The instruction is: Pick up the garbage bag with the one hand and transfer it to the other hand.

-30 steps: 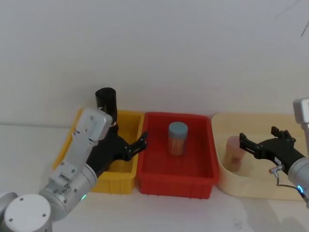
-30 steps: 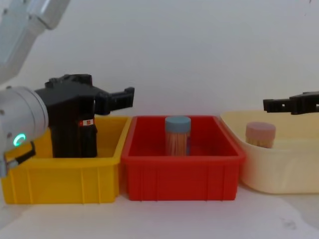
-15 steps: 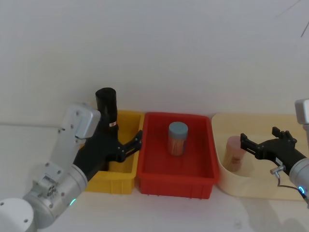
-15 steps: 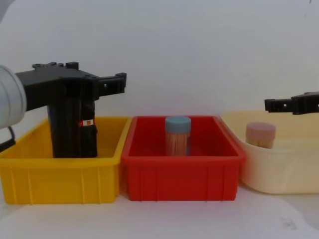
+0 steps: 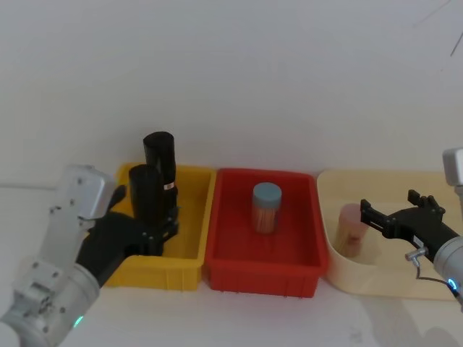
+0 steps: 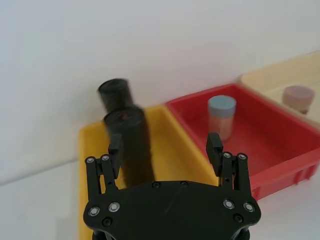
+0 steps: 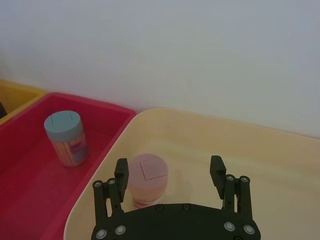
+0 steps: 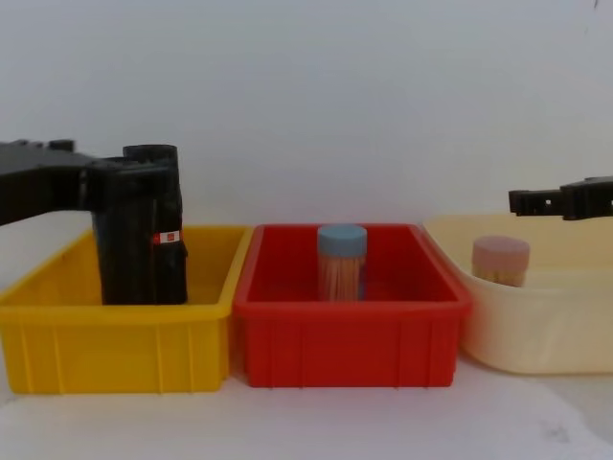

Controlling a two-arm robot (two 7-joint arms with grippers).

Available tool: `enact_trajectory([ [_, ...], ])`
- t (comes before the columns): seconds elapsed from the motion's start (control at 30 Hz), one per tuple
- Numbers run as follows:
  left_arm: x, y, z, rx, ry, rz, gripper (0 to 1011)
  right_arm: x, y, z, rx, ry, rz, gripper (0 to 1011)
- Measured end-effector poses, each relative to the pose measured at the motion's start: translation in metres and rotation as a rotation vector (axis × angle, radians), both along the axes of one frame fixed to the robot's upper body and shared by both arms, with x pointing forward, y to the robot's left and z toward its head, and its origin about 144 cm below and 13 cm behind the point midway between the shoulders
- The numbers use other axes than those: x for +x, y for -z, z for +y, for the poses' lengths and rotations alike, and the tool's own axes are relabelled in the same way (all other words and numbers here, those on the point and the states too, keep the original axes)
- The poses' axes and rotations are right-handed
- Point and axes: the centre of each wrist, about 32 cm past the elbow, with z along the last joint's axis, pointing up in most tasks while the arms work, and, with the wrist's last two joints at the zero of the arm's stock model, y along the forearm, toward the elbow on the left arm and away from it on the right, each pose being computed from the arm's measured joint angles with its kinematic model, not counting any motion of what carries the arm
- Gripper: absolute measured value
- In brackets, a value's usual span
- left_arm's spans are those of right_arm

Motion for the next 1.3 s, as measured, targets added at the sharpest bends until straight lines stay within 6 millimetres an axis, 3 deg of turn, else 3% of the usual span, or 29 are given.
enact_trajectory([
  [0.57,0.003,0.008,0.023,0.015,-0.061,0.058,1000,0.0,0.0,0.0,0.001,0.0,0.0,1004],
  [1.3,0.057,0.007,0.041,0.029,0.033,0.111,1000,0.0,0.0,0.0,0.0,0.0,0.0,1004],
])
